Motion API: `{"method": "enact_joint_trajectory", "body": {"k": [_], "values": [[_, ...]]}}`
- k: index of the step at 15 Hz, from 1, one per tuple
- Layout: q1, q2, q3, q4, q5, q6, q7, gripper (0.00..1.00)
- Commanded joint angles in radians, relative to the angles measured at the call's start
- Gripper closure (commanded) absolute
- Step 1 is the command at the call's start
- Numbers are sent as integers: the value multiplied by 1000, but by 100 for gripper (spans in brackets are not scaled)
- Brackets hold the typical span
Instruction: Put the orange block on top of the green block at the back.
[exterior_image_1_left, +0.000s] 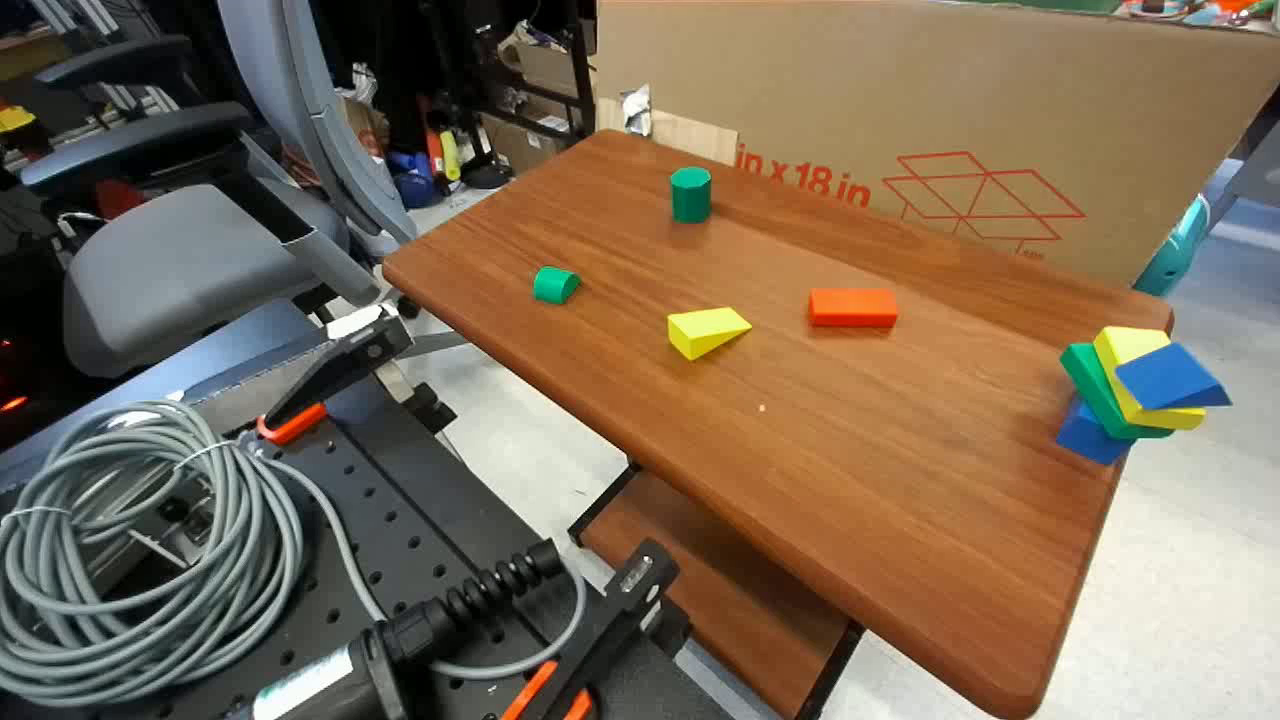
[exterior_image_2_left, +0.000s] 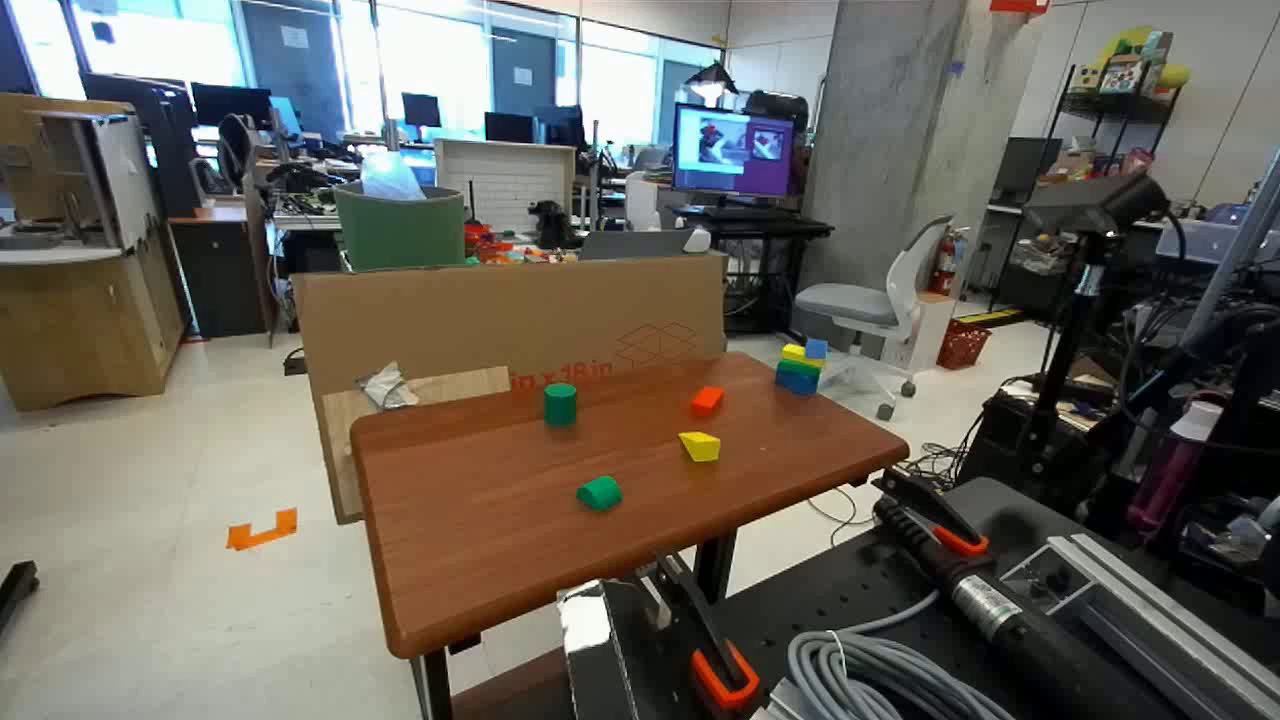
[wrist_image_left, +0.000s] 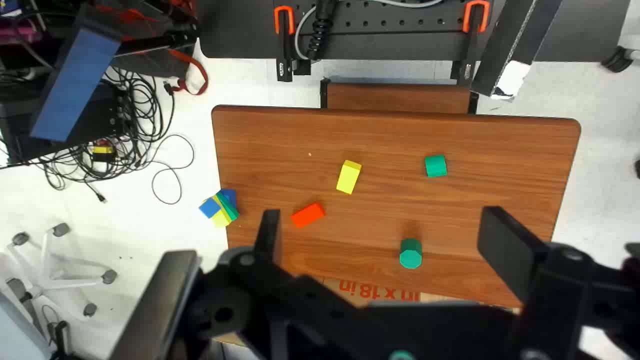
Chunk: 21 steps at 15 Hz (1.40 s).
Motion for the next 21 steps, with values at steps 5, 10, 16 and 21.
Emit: {"method": "enact_joint_trajectory", "body": {"k": [5, 10, 16, 21], "values": [[29, 6, -21, 4, -14, -4, 14, 0], [29, 6, -21, 4, -14, -4, 14, 0], [29, 6, -21, 4, -14, -4, 14, 0], [20, 60, -29, 16, 18, 38, 53, 0]]}}
